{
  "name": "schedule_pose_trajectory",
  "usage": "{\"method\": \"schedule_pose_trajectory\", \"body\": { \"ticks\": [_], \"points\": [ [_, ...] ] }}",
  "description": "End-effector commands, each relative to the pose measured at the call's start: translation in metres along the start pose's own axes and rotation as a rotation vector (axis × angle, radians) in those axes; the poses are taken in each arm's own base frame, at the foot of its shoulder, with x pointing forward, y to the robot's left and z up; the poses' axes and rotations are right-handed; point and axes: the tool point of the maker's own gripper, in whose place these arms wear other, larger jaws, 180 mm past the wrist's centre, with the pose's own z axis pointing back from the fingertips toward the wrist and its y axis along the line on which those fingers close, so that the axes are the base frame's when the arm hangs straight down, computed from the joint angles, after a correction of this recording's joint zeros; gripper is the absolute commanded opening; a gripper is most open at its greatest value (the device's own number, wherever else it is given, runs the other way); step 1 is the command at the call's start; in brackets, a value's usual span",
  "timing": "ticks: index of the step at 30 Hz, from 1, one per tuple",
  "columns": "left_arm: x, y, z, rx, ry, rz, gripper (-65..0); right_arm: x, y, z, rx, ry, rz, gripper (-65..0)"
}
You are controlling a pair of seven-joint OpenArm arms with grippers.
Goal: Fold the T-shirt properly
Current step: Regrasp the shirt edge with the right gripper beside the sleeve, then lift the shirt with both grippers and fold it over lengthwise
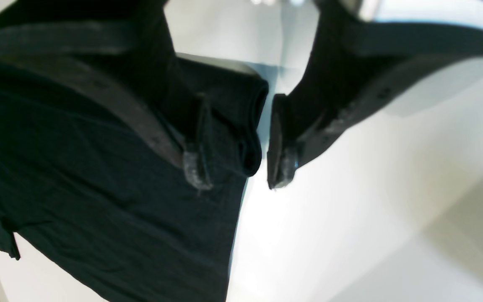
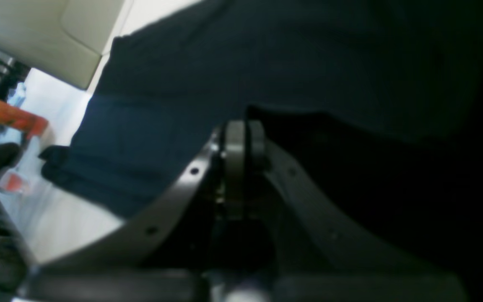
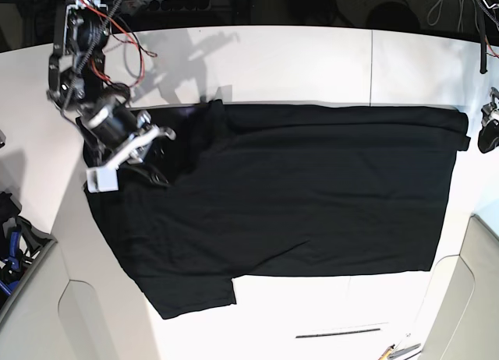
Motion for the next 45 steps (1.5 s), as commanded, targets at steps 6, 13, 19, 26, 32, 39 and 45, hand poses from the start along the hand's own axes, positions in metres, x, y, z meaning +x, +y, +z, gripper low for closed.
{"method": "schedule_pose_trajectory", "body": {
  "ticks": [6,13,19,26,32,39,45],
  "points": [
    [0.022,-0.001,0.003,-0.010,-0.049,-0.028,-40.6,0.051,0.006,-0.032,-0.016,-0.075,0.201,-65.0],
    [0.025,-0.006,0.004,-0.035,-0.057,-0.046,-40.6,0.073,0.006,-0.037,-0.014,-0.104,0.222,-25.5],
    [0.038,-0.017,0.006,-0.080,-0.083,-0.036,-42.9,0.061,-0.004,-0.027,-0.057,0.024,0.231,-28.4],
    [0.031,-0.056,-0.002,-0.150,0.006,-0.170,-64.0,0.054,-0.017,0.002,-0.108,0.112,0.201,-65.0],
    [-0.031,-0.072,-0.028,-0.133,0.236,-0.400,-65.0,0.032,-0.055,0.032,-0.244,0.127,0.166,-65.0],
    [-0.072,-0.038,-0.048,0.077,0.312,-0.464,-65.0,-0.021,-0.111,0.050,-0.409,0.240,0.118,-65.0],
    [-0.097,-0.013,-0.042,0.180,0.429,-0.484,-65.0,-0.071,-0.143,0.063,-0.447,0.386,0.035,-65.0]
  ]
}}
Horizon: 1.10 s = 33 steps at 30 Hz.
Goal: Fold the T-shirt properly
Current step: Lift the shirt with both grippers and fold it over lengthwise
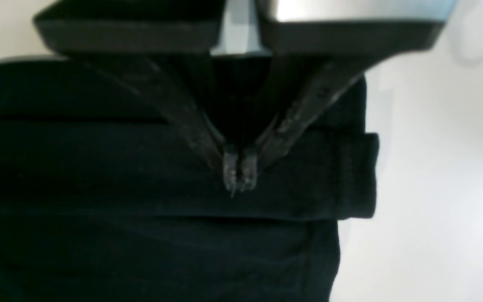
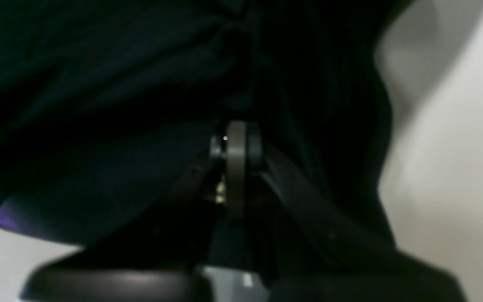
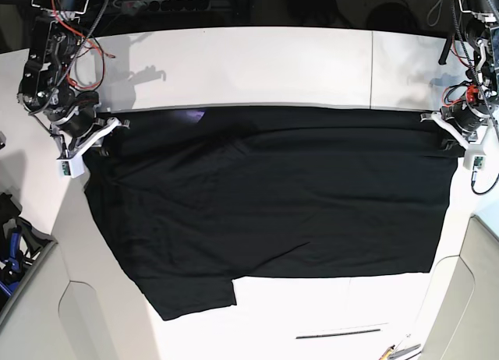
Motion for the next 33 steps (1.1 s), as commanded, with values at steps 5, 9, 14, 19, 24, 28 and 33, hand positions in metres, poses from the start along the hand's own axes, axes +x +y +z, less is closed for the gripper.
{"method": "schedule_pose_trajectory", "body": {
  "ticks": [5,9,14,19,24,28,33],
  "points": [
    [-0.040,0.028,0.016,0.069,0.145,0.037,-65.0,-0.026,-0.011,0.018,-0.015,0.099,-0.003,-65.0],
    [-0.065,0.028,0.030,0.025,0.181,0.092,-65.0,-0.043,-0.004,0.040,-0.014,0.127,0.030,-65.0],
    [-0.085,0.023,0.052,-0.055,0.192,0.206,-65.0,-0.061,0.004,0.065,-0.026,0.150,0.080,-65.0],
    [-0.100,0.017,0.074,-0.113,0.151,0.313,-65.0,-0.075,-0.003,0.081,-0.056,0.172,0.078,-65.0],
    [-0.088,0.013,0.085,-0.174,0.046,0.393,-65.0,-0.070,-0.012,0.086,-0.067,0.143,0.041,-65.0],
    [-0.055,0.016,0.094,-0.213,-0.084,0.441,-65.0,-0.048,-0.003,0.093,-0.035,0.070,0.027,-65.0],
    [-0.010,0.023,0.114,-0.205,-0.217,0.385,-52.6,0.002,0.012,0.115,-0.043,-0.075,0.120,-65.0]
  ]
}}
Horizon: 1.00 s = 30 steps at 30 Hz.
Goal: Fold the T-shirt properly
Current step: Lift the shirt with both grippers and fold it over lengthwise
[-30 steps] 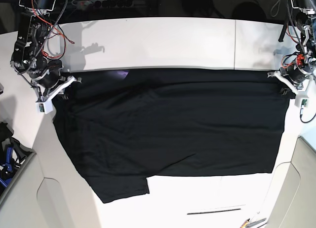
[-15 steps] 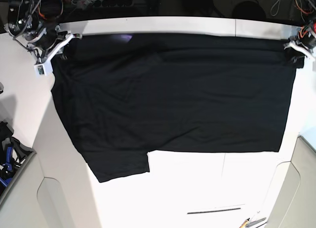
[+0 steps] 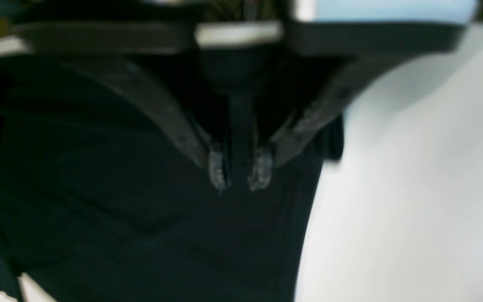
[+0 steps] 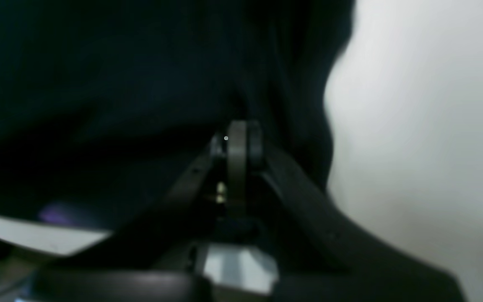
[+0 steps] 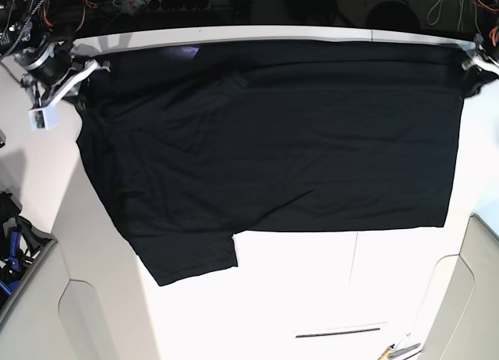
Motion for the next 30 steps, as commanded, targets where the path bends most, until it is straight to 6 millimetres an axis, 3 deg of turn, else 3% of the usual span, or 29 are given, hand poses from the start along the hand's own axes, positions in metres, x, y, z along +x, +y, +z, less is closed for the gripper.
{"method": "schedule_pose_trajectory", "body": {
  "ticks": [1,6,7,10,11,14,20,25,30],
  "points": [
    [0.023,-0.005,0.006,-0.012,-0.051,-0.049,-52.2,0.025,-0.001,0.008,-0.014,-0.078,0.041,-65.0],
    [0.045,-0.019,0.011,-0.030,-0.087,-0.129,-50.0,0.101,-0.009,0.022,-0.121,-0.310,0.170,-65.0],
    [0.046,-0.021,0.011,-0.032,-0.090,-0.132,-48.2,0.113,-0.014,0.022,-0.152,-0.335,0.188,-61.6],
    [0.049,-0.022,0.010,-0.037,-0.101,-0.132,-41.8,0.145,-0.028,0.020,-0.211,-0.420,0.197,-29.9],
    [0.050,-0.022,0.009,-0.038,-0.103,-0.133,-41.1,0.156,-0.032,0.018,-0.218,-0.451,0.192,-25.1],
    [0.052,-0.023,0.009,-0.039,-0.108,-0.133,-41.0,0.178,-0.048,0.001,-0.218,-0.485,0.138,-24.3],
    [0.051,-0.022,0.009,-0.034,-0.104,-0.137,-41.0,0.191,-0.073,-0.075,-0.099,-0.402,-0.063,-24.3],
    [0.051,-0.022,0.009,-0.035,-0.104,-0.136,-41.0,0.183,-0.062,-0.144,0.042,-0.275,-0.182,-24.3],
    [0.050,-0.022,0.009,-0.034,-0.102,-0.137,-41.0,0.167,-0.043,-0.188,0.050,-0.179,-0.132,-24.3]
  ]
}}
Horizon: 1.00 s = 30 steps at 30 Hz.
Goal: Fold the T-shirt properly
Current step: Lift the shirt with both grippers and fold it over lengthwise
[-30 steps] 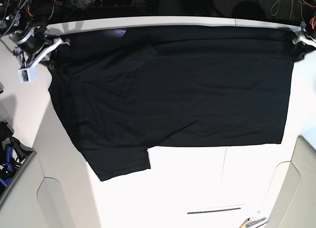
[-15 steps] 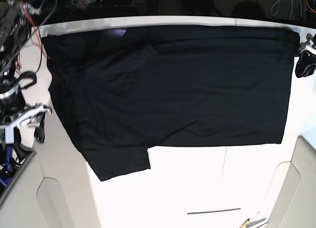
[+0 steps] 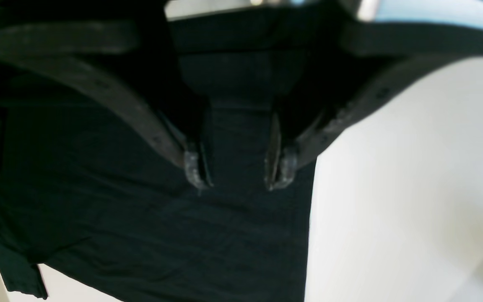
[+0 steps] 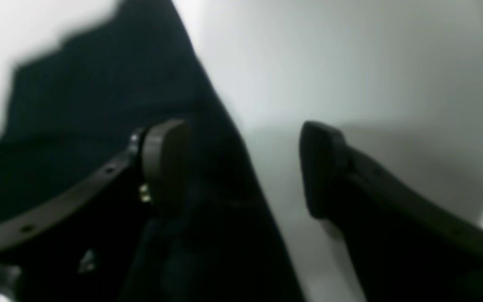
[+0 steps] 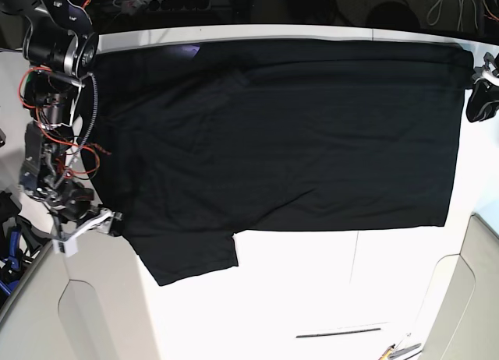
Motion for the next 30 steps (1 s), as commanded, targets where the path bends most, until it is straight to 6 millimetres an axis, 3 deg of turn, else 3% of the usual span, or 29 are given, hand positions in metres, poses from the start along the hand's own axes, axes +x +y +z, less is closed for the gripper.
{"method": "schedule_pose_trajectory", "body": {
  "ticks": [1,4,7,9,11,12,16,21,25,30],
  "points": [
    [0.016,-0.002,0.003,-0.012,-0.041,-0.029,-41.0,0.024,0.000,0.000,-0.007,-0.049,0.028,-24.3],
    [0.016,-0.002,0.003,-0.011,-0.040,-0.029,-41.0,0.006,0.004,-0.008,-0.039,0.016,0.098,-24.3],
    [0.016,-0.002,0.003,-0.012,-0.042,-0.028,-41.0,0.004,0.007,-0.010,-0.050,0.034,0.134,-25.8],
    [0.016,-0.002,0.003,-0.012,-0.042,-0.028,-41.0,0.003,0.010,-0.010,-0.038,0.036,0.144,-39.6],
    [0.019,-0.003,0.002,-0.014,-0.050,-0.030,-41.0,0.003,0.012,-0.010,-0.024,0.037,0.150,-62.4],
    [0.021,-0.003,0.000,-0.011,-0.053,-0.037,-41.0,0.004,0.014,-0.011,-0.017,0.033,0.144,-65.0],
    [0.038,-0.006,-0.015,0.002,-0.077,-0.097,-40.9,0.006,0.016,-0.011,-0.005,0.021,0.123,-65.0],
    [0.076,-0.019,-0.051,0.028,-0.134,-0.275,-40.9,0.006,0.017,-0.011,-0.002,0.021,0.120,-65.0],
    [0.106,-0.004,-0.087,0.129,-0.144,-0.308,-40.9,0.006,0.017,-0.011,-0.002,0.021,0.121,-65.0],
    [0.123,0.013,-0.135,0.141,-0.103,-0.251,-39.6,0.006,0.017,-0.011,-0.003,0.021,0.121,-65.0]
  ]
}}
